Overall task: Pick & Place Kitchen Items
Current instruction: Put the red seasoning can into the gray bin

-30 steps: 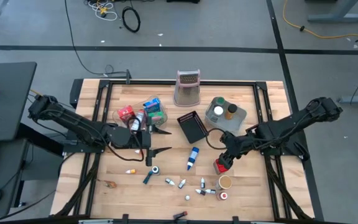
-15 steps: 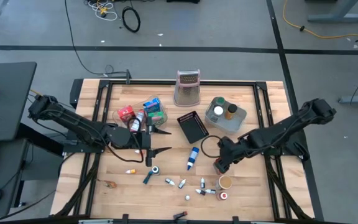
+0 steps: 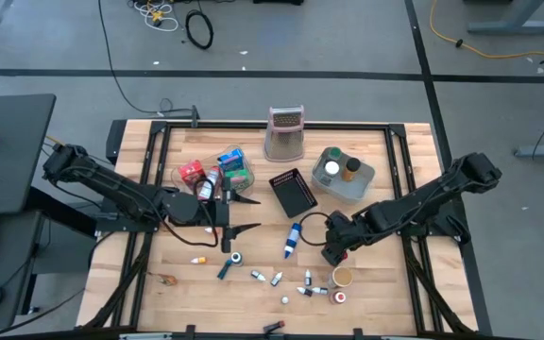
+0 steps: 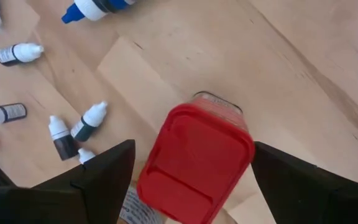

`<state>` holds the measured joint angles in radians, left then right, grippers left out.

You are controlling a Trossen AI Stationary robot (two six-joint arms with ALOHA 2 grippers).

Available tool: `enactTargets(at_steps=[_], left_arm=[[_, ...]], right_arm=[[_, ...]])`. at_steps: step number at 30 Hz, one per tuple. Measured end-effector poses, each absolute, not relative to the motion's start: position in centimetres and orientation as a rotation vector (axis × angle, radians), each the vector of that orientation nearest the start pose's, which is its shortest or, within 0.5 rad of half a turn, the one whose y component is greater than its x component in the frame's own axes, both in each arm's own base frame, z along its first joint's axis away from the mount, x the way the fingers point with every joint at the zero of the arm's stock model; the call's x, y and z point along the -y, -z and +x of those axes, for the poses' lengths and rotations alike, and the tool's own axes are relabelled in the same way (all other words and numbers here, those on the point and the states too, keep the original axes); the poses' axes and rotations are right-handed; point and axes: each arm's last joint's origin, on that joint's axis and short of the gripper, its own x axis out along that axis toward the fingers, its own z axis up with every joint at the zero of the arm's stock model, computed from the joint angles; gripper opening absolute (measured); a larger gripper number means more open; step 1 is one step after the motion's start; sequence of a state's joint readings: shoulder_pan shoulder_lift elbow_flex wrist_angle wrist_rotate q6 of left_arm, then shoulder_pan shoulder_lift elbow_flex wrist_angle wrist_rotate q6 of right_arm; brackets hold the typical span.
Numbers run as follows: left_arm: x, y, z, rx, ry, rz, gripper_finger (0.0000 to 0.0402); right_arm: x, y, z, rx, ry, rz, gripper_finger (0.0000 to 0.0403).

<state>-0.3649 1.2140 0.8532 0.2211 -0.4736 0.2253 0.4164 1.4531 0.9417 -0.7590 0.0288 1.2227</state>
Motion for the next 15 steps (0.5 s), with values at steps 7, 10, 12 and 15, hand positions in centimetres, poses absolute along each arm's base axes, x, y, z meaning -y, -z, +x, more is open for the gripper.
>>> enactTargets(at_steps=[7, 10, 12, 15], left_arm=[[8.4, -30.7, 25.8, -0.140, -0.094, 0.282, 0.0252], [8.4, -30.7, 25.8, -0.140, -0.094, 0.282, 0.0252], [8.4, -30.7, 25.8, -0.139, -0.094, 0.282, 0.0252], [8.4, -30.8, 25.8, -0.139, -0.094, 0.281, 0.0252]], right_arm=[[-10.7, -19.3, 24.4, -1.277, 0.458, 0.717, 0.0327], [-10.6, -18.9, 24.6, -1.278, 0.465, 0.681, 0.0327], [-10.5, -18.8, 24.7, -1.272, 0.483, 0.683, 0.0326], [-10.1, -18.8, 24.9, -1.267, 0.495, 0.692, 0.0312]])
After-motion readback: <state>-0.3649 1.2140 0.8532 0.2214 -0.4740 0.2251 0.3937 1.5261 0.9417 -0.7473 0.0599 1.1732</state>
